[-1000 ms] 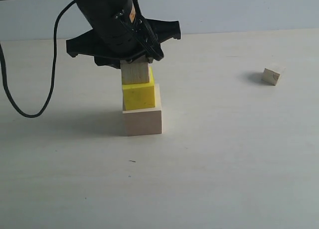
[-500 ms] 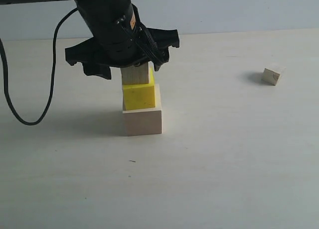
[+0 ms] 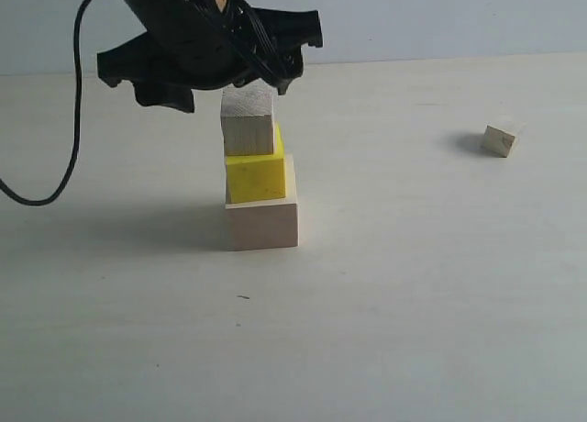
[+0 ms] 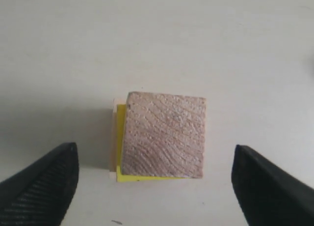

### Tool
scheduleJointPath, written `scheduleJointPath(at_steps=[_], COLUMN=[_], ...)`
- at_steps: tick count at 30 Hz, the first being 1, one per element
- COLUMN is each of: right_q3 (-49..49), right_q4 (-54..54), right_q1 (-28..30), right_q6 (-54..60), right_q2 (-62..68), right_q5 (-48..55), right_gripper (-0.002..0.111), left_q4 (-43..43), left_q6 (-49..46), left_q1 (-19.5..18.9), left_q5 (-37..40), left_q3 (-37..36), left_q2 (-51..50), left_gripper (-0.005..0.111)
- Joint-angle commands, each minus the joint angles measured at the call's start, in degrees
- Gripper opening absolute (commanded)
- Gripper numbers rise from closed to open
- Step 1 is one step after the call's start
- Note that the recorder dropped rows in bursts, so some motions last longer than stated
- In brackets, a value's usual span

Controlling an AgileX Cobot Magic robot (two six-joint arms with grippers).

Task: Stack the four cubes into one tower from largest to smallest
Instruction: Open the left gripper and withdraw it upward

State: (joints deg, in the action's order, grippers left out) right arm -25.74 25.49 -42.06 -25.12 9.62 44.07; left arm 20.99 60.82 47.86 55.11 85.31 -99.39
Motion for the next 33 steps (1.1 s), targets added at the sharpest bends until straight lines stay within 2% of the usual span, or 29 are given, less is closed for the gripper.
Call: scheduleJointPath(at_steps=[1,22,26,33], right_q3=[0.3,0.3,0.3,0.3], right_q4=[0.5,0.6,0.6,0.5], right_q1=[0.1,0.1,0.1,0.1], right_q6=[-0.1,-0.1,-0.1,0.0], right_q2=[-0.5,1.9,3.5,5.2], right_q5=[-1.0,-1.0,-1.0,-1.0], right_gripper=[0.0,0.0,0.0,0.0], left_q4=[1.4,3.8,3.8,3.9], left_q6=[-0.9,-14.1,-17.6,-22.6], left_q1=[0.2,0.2,0.2,0.2], left_q5=[-0.4,-0.6,-0.3,1.4], left_q3=[1.0,1.0,1.0,1.0], left_q2=[2.5,11.1,12.7,15.6], left_gripper=[0.082,0.078,0.064,0.024])
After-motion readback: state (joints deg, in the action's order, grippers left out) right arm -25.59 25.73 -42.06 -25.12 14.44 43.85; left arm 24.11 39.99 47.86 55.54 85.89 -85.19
